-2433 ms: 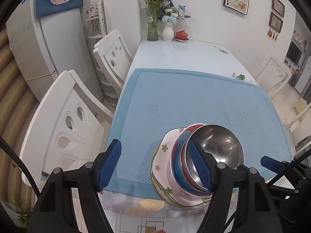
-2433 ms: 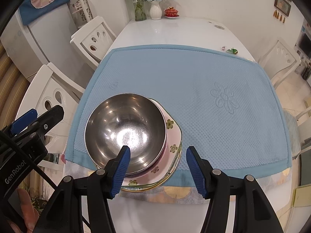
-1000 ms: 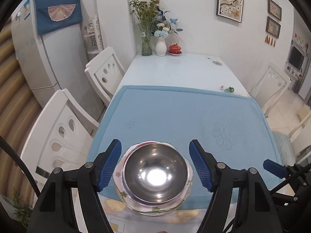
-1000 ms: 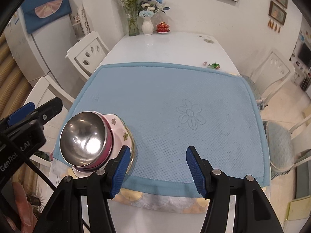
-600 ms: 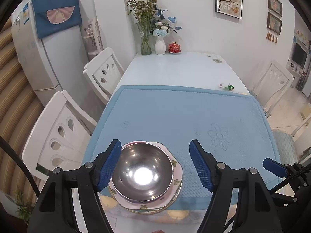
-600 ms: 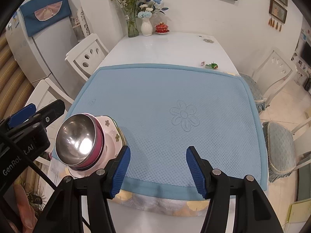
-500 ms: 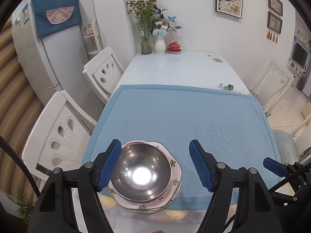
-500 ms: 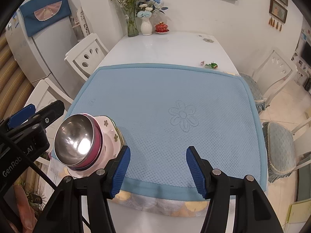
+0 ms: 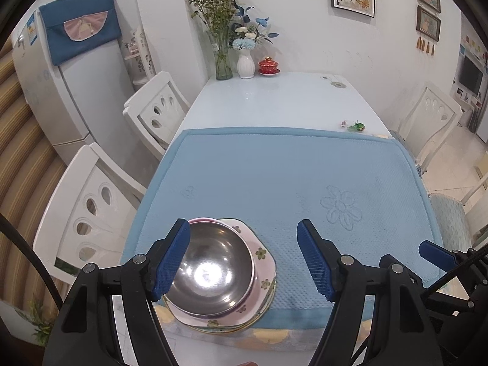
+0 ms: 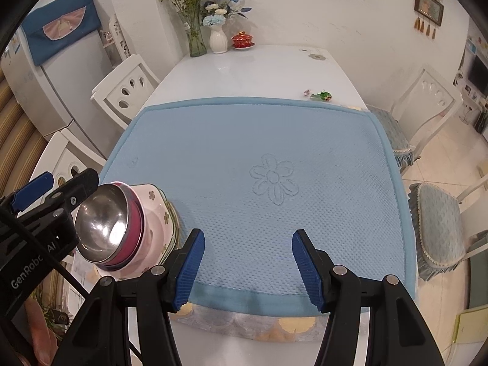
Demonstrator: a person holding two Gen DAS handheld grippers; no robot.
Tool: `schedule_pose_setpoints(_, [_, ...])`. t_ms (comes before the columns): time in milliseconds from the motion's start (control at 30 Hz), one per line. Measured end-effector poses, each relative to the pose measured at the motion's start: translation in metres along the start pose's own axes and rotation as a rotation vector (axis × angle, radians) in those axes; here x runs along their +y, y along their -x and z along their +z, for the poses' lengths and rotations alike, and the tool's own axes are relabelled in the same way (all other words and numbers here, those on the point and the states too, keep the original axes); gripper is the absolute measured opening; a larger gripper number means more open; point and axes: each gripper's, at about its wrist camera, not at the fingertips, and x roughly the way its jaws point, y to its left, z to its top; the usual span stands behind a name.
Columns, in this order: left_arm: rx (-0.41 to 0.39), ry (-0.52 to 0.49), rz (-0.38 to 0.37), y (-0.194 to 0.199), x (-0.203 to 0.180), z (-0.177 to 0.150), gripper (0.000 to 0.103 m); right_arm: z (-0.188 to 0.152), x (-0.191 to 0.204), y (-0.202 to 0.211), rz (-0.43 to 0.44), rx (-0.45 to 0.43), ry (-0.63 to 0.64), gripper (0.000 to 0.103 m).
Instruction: Organize plates and bowls
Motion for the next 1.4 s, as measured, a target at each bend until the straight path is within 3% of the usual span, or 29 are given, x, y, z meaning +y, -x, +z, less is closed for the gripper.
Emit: schedule_pose_setpoints(1400, [0.018, -0.018, 0.022, 0.004, -0.032, -0.013, 0.071, -0.005, -0.035, 0.002, -0.016, -0.018, 0.003, 0.058])
